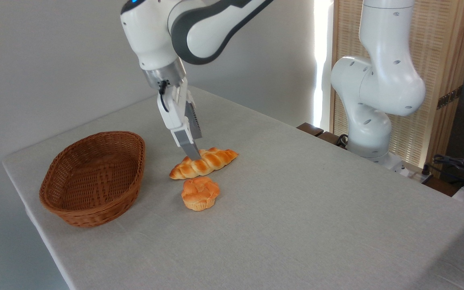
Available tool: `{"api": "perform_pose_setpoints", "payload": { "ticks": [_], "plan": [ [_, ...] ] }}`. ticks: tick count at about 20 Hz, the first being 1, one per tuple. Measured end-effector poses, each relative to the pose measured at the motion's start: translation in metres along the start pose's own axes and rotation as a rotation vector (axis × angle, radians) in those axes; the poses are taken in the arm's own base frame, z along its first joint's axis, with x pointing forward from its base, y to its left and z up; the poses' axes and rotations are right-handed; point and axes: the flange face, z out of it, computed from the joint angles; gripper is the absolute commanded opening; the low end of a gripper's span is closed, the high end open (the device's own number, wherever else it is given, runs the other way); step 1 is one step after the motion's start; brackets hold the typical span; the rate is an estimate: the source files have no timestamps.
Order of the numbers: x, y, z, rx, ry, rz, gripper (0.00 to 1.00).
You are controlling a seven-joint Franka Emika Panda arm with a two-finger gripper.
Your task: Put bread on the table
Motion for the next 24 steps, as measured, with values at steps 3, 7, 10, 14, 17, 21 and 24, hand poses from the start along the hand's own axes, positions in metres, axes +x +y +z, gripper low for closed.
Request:
{"api": "perform_pose_setpoints", "payload": {
  "ticks": [3,7,10,14,17,21,24],
  "plan": [
    [0.000,-0.008,-0.028,0.047,0.034,-0.042,1.00],
    [-0.031,-0.038,-0.102,0.154,0.131,-0.223,1.00],
    [-0.063,-0.052,-0.139,0.173,0.160,-0.320,1.00],
    [-0.105,-0.060,-0.172,0.135,0.152,-0.402,1.00],
    [-0.137,-0.072,-0.183,0.122,0.155,-0.474,1.00],
    [-0.173,-0.084,-0.191,0.136,0.170,-0.539,1.00],
    [-0.184,-0.086,-0.197,0.144,0.176,-0.559,1.00]
  ]
}}
